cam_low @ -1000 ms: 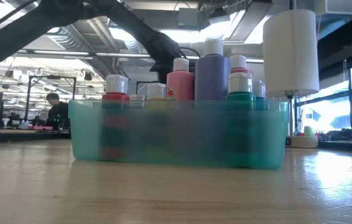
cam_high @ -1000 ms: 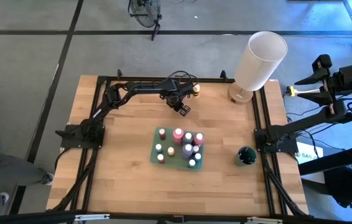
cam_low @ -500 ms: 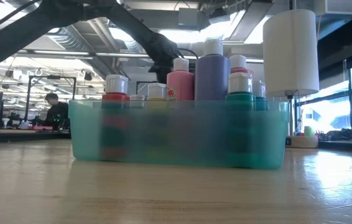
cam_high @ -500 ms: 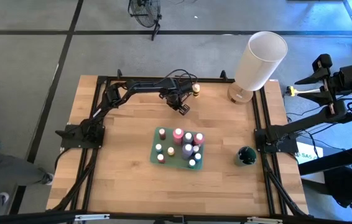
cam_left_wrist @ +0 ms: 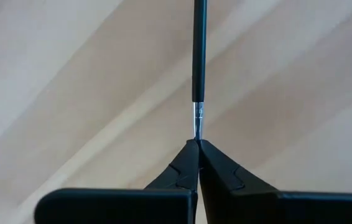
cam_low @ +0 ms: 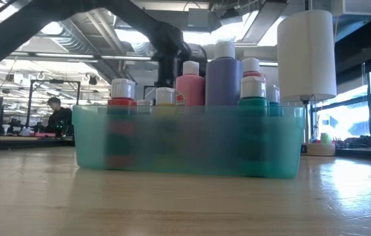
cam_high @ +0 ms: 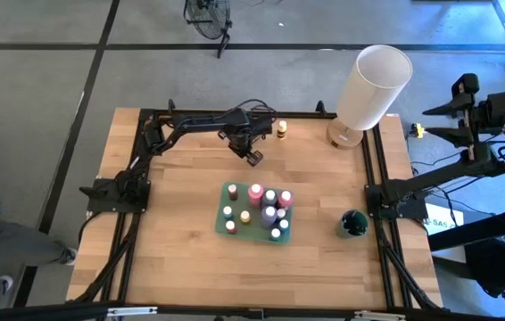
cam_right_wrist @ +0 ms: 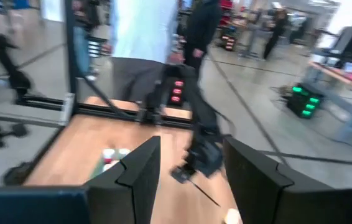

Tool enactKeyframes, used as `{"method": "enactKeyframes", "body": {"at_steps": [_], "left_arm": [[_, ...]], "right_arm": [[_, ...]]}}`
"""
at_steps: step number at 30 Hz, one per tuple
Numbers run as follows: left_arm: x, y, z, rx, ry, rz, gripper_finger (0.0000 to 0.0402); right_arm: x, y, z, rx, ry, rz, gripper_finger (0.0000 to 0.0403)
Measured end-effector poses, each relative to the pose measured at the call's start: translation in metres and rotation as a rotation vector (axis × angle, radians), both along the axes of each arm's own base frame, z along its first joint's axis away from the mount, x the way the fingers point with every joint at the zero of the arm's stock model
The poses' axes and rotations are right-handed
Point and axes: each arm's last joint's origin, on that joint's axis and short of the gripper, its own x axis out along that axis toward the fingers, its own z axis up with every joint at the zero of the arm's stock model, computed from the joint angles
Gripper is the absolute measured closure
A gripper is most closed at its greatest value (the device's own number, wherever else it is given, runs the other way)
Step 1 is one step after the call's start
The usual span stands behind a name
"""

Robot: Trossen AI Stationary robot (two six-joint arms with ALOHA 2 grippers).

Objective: Pick & Place Paint Supplies
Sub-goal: Put the black eyeshadow brush into the green cup

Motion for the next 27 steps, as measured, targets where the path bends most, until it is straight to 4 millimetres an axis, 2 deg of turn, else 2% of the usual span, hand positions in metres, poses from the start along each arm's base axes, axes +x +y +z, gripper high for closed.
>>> {"method": "enactKeyframes", "body": {"at_steps": [4, 11, 14, 19, 23, 27], "left_arm": [[-0.008, -0.012, 0.021, 0.054, 0.054, -0.028, 0.0401], [-0.032, -0.042, 0.092, 0.235, 0.058, -0.182, 0.0401], [-0.049, -0.061, 0.13, 0.414, 0.077, -0.288, 0.0401], [-0.068, -0.107, 0.18, 0.798, 0.216, -0.652, 0.0401], [-0.067, -0.131, 0.205, 1.128, 0.444, -0.83, 0.0401], [-0.054, -0.137, 0.226, 1.285, 0.622, -0.949, 0.0401]], "right_arm": [[0.0, -0.003, 0.0, -0.017, -0.003, -0.09, 0.0225], [0.0, -0.003, 0.001, 0.051, -0.019, -0.104, 0.0225], [0.0, -0.003, 0.002, 0.136, -0.034, -0.115, 0.0225], [0.002, -0.001, 0.005, 0.264, -0.051, -0.074, 0.0225], [0.013, 0.004, 0.009, 0.402, -0.044, -0.032, 0.0225], [0.029, 0.008, 0.013, 0.527, -0.022, -0.012, 0.0225]]}}
